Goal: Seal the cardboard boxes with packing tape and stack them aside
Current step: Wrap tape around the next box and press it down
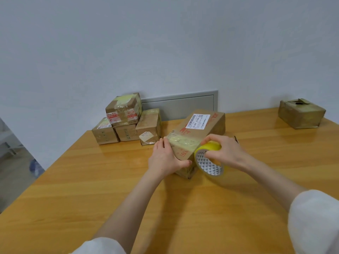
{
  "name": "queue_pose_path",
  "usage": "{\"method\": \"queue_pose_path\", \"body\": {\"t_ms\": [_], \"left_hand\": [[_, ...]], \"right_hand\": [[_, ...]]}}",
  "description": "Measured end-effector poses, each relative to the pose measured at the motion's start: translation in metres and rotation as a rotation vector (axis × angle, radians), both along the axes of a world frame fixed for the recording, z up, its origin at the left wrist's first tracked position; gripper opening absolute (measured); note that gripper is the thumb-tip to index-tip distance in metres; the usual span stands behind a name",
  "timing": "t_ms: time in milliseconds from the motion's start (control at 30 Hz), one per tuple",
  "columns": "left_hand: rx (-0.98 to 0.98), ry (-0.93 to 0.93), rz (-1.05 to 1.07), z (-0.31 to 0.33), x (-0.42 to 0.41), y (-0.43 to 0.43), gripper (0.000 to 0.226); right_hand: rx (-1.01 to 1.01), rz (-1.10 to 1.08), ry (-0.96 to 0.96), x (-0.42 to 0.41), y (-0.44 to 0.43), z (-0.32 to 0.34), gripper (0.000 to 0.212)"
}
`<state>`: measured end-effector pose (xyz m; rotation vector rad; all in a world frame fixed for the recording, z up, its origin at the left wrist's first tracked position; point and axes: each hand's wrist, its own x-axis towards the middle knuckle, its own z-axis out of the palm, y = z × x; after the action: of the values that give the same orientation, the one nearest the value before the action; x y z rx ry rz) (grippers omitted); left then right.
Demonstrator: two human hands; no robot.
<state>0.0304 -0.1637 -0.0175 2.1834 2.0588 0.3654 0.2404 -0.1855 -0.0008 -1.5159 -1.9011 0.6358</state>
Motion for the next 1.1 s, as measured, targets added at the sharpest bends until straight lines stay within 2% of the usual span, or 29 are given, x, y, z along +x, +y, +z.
{"method": "queue_pose_path", "body": {"t_ms": [100,233,300,400,567,667,733,833,933,1000,1033,1100], "left_hand": [[-0.013,0.011,-0.007,0.001,0.001,0.000,0.125],[-0.140,0.143,-0.083,0.012,-0.003,0.004,0.118],[-0.130,0.096,-0.191,0.023,-0.004,0.012,0.097],[0.032,0.000,-0.304,0.028,0.002,0.024,0.062],[-0.016,0.240,-0.403,0.012,0.013,0.030,0.053],[-0.022,0.223,-0.504,0.007,0.008,0.024,0.053],[-0.010,0.250,-0.498,0.005,0.007,0.021,0.064],[0.007,0.307,-0.402,0.004,0.011,0.020,0.089],[-0.011,0.297,-0.265,0.010,0.009,0.022,0.097],[-0.047,0.196,-0.242,0.020,0.006,0.025,0.097],[-0.081,0.054,-0.234,0.027,0.004,0.025,0.096],[-0.160,-0.366,-0.205,0.041,-0.001,0.024,0.085]], "right_hand": [[-0.013,-0.007,-0.052,0.004,0.000,0.000,0.032],[-0.009,-0.013,-0.084,0.003,-0.003,-0.010,0.036],[-0.003,-0.019,-0.076,0.001,-0.001,-0.012,0.037],[-0.012,-0.007,-0.066,0.005,0.000,-0.010,0.037],[-0.027,-0.023,-0.062,0.007,0.004,-0.013,0.035],[-0.016,-0.029,-0.065,0.004,0.007,-0.016,0.035],[-0.014,-0.033,-0.053,0.002,0.008,-0.018,0.037],[-0.030,-0.054,-0.019,0.004,0.008,-0.019,0.039],[-0.023,-0.042,0.041,0.007,0.011,-0.009,0.043],[0.060,-0.028,0.096,0.006,0.015,0.007,0.053],[0.097,-0.036,0.171,0.004,0.018,0.017,0.059],[0.147,-0.058,0.381,0.000,0.024,0.037,0.066]]}}
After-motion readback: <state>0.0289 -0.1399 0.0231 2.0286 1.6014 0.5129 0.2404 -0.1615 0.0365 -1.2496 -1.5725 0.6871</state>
